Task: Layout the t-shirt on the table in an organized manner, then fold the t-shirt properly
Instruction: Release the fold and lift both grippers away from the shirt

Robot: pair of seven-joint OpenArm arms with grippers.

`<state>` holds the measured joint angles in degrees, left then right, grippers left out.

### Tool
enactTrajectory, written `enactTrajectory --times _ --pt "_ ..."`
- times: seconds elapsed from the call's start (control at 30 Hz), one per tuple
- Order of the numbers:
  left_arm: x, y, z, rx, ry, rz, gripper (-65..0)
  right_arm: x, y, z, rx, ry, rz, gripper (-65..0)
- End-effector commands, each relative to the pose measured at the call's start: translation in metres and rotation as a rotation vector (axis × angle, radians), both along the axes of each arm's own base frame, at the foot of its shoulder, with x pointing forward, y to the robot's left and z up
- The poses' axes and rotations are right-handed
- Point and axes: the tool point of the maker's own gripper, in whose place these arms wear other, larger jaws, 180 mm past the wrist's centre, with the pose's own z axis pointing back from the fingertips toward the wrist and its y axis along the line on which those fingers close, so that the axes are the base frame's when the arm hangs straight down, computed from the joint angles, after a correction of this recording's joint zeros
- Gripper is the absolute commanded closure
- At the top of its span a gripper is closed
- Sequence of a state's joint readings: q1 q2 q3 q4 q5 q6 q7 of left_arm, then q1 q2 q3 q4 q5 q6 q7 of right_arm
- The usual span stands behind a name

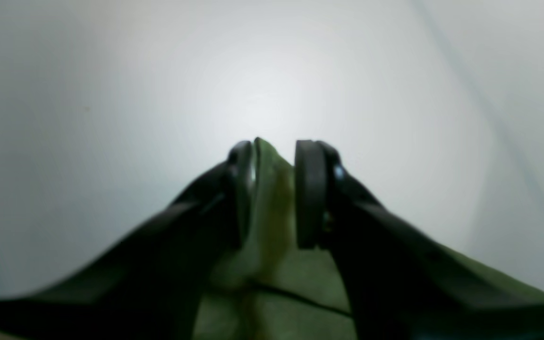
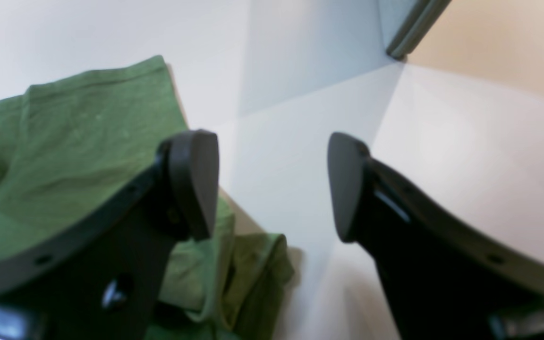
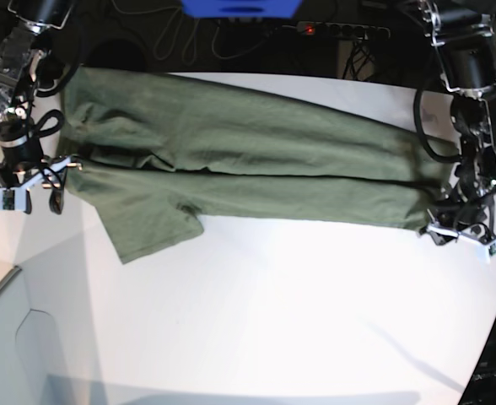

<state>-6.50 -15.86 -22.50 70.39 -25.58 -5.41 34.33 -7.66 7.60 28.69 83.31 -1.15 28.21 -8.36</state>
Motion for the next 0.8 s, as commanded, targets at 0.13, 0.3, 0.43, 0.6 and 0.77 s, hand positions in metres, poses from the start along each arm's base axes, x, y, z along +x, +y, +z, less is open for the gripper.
enactTrajectory --times 0.13,0.3,0.43,0.6,0.77 --pt "0.008 0.007 0.016 0.022 -0.047 0.003 -6.0 0.008 -0.005 0.018 -0.015 -0.061 0.001 -36.6" --pt "0.008 0.009 0.016 0.024 -0.046 0.007 -13.9 0.009 -0.005 0.018 -0.015 -0.063 0.001 -36.6" --pt "0.014 0.014 0.006 0.001 -0.019 0.027 -29.2 0.010 -0.005 0.019 -0.014 -0.065 0.000 -36.6" --pt "0.018 0.027 -0.017 -0.041 0.055 0.071 -34.0 0.010 -0.005 0.019 -0.014 -0.065 0.000 -36.6" --pt "0.032 0.034 -0.013 -0.041 0.017 0.098 -33.9 0.010 -0.005 0.018 -0.013 -0.064 0.000 -36.6"
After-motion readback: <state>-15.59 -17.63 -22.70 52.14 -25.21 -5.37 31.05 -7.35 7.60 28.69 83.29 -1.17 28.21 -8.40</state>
